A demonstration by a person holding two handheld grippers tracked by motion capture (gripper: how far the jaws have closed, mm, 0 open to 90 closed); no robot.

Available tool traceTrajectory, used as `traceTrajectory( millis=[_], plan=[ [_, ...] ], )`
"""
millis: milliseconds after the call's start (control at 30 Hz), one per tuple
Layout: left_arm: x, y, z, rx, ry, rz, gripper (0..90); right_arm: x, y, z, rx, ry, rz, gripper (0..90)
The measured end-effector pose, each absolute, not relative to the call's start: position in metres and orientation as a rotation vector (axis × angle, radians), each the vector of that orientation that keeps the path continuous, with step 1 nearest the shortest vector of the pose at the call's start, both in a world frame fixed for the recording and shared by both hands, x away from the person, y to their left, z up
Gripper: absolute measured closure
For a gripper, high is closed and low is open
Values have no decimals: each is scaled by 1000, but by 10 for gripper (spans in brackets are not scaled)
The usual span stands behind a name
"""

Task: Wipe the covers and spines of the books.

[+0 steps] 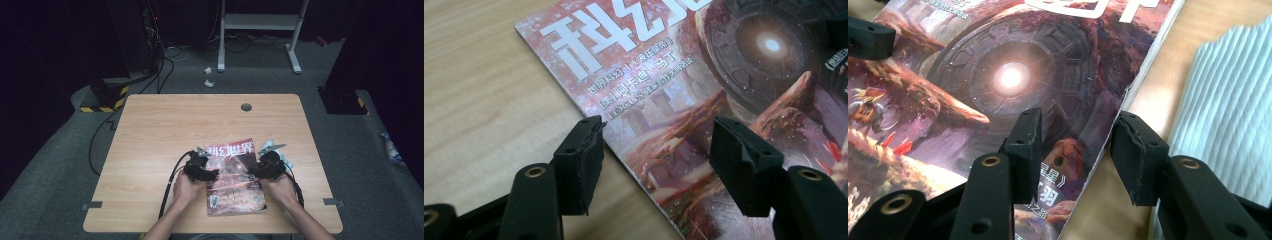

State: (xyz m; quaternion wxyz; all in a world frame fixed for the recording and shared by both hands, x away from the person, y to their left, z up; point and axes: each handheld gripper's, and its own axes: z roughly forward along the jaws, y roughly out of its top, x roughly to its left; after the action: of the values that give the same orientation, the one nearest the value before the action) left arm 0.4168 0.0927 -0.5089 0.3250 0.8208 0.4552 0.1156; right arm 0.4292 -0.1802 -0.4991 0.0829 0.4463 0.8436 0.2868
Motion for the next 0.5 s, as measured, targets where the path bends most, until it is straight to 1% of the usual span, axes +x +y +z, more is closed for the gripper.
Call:
traceTrajectory(
  millis=[267, 367, 500],
  plan=[
    [449, 101, -511, 2104, 1240, 323, 386, 457, -166, -498, 1372, 2494, 830, 554],
    [447, 102, -511, 2092, 1258, 333, 389, 462, -164, -497, 1394, 2497, 837, 551],
    [432, 104, -511, 2095, 1248, 316, 379, 459, -167, -494, 1377, 2505, 833, 551]
  ],
)
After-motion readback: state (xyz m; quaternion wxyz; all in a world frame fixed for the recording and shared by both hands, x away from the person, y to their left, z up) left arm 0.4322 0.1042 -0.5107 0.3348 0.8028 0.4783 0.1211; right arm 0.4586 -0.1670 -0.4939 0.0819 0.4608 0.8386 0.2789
